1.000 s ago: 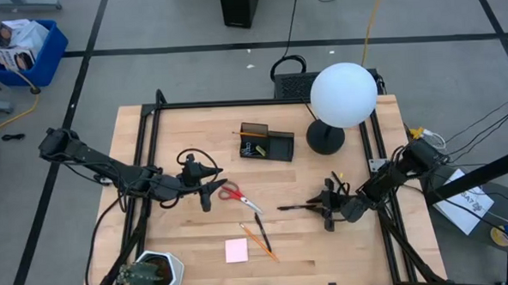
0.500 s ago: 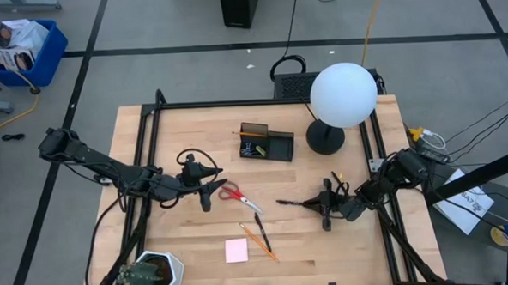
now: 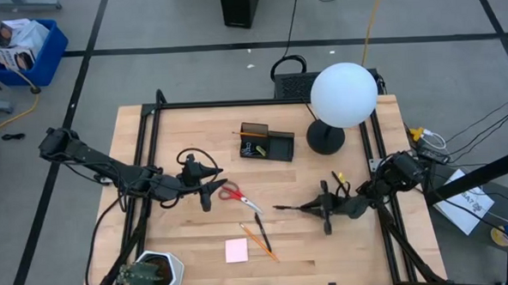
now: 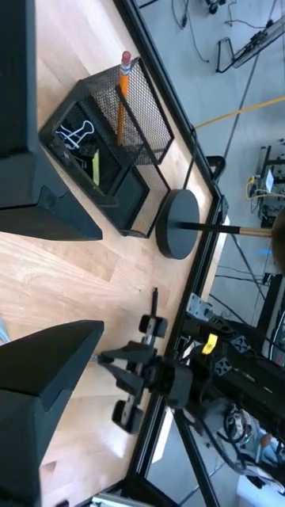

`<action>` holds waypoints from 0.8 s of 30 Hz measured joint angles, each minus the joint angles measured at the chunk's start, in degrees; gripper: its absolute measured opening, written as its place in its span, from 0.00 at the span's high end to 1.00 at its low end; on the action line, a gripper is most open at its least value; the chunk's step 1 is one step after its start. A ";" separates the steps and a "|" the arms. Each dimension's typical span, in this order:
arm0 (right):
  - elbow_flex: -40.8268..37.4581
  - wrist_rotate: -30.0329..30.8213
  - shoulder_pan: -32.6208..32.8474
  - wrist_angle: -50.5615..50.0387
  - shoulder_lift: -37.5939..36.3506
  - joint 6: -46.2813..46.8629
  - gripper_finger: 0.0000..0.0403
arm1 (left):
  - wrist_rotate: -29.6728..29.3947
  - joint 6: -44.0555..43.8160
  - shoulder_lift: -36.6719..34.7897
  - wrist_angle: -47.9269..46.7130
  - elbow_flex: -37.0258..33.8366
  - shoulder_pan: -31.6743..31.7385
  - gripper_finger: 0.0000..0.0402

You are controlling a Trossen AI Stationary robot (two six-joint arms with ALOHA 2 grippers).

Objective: Pick and place office supplies into organizer
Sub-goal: Put the middle black pen into the black desk organizer

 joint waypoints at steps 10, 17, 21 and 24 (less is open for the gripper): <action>5.11 1.09 -0.99 3.86 -0.26 -6.88 0.94 | 0.01 0.30 0.00 0.70 -0.01 0.00 0.55; 11.78 1.59 -3.82 3.95 -0.28 -13.97 0.94 | 0.02 1.34 0.00 3.93 -0.01 0.00 0.55; 16.23 1.48 -5.21 3.98 -0.87 -19.33 0.94 | 0.95 3.42 0.00 8.67 -0.01 0.00 0.55; 18.50 1.45 -5.69 4.00 -2.24 -23.63 0.94 | 1.92 5.24 0.01 11.52 -0.01 0.00 0.55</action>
